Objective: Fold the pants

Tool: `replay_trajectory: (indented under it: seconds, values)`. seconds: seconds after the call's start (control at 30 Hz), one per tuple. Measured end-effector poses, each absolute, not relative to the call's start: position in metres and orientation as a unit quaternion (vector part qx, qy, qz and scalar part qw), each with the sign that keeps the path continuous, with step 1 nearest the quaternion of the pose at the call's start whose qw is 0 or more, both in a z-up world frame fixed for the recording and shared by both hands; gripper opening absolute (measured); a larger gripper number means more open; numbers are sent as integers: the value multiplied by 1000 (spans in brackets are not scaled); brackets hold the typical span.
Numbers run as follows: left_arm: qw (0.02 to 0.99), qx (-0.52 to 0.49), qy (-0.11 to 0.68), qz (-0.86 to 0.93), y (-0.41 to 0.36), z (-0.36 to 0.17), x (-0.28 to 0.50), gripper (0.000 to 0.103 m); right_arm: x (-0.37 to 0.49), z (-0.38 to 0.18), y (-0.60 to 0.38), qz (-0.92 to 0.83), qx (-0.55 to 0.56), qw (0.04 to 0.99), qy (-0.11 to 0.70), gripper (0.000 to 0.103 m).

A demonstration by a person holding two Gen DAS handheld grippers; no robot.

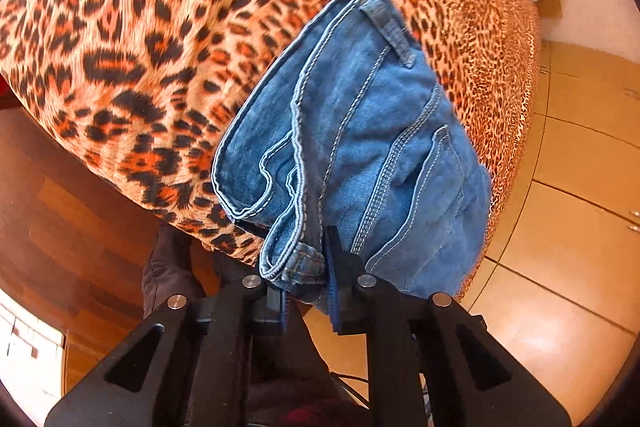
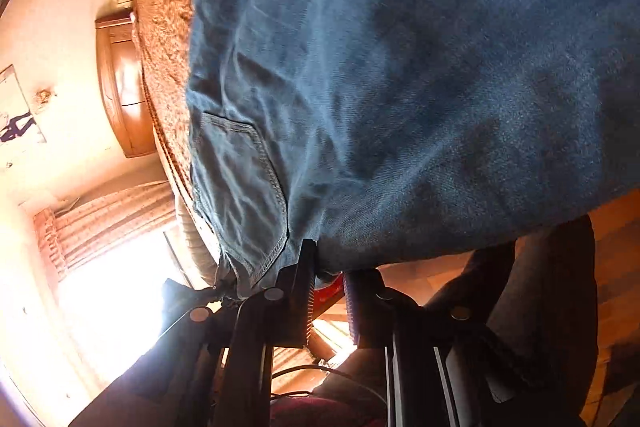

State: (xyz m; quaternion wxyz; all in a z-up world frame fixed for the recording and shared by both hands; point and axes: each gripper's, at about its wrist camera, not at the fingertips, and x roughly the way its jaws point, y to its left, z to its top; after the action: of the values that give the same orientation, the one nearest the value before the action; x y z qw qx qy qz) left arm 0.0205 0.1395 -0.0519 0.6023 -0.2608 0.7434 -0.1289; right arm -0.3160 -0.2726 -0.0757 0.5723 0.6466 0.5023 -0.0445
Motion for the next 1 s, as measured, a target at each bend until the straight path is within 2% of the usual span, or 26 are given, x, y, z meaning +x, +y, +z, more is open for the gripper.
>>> replay_trajectory:
  seconds: [0.07, 0.2, 0.27, 0.4, 0.43, 0.5, 0.53, 0.57, 0.7, 0.73, 0.8, 0.83, 0.9, 1.0]
  values:
    - [614, -221, 747, -132, 134, -57, 16, 12, -321, -80, -266, -48, 644, 562, 517, 13]
    - [608, -218, 752, -135, 135, -77, 13, 13, -327, -104, -264, -65, 638, 527, 558, 13]
    - [602, -219, 755, -141, 138, -81, 16, 15, -326, -112, -262, -71, 635, 514, 572, 17]
    - [573, -200, 773, -184, 142, -68, 22, 22, -330, -110, -263, -64, 626, 503, 593, 18]
    - [569, -190, 777, -192, 145, -63, 23, 24, -326, -105, -263, -63, 620, 508, 594, 20]
    - [553, -162, 788, -219, 153, -53, 23, 27, -328, -91, -268, -62, 611, 521, 593, 32]
    - [553, -142, 789, -227, 156, -47, 24, 27, -334, -83, -275, -68, 606, 530, 589, 41]
    - [556, -122, 786, -241, 155, -38, 26, 27, -343, -73, -282, -81, 605, 539, 581, 45]
    - [578, -42, 760, -295, 126, -5, 41, 28, -401, -35, -325, -183, 623, 570, 503, 45]
    - [583, -33, 752, -306, 111, 0, 49, 32, -420, -27, -342, -216, 627, 580, 472, 47]
    - [585, -22, 739, -332, 74, 6, 63, 41, -459, -16, -368, -293, 636, 587, 405, 56]
    - [585, -13, 734, -344, 51, 6, 69, 42, -477, -15, -379, -320, 646, 585, 373, 61]
    - [574, 11, 736, -359, 0, 4, 77, 42, -507, -16, -393, -349, 671, 574, 315, 62]
    - [542, 34, 741, -396, -80, 3, 74, 42, -527, -28, -402, -357, 694, 564, 272, 62]
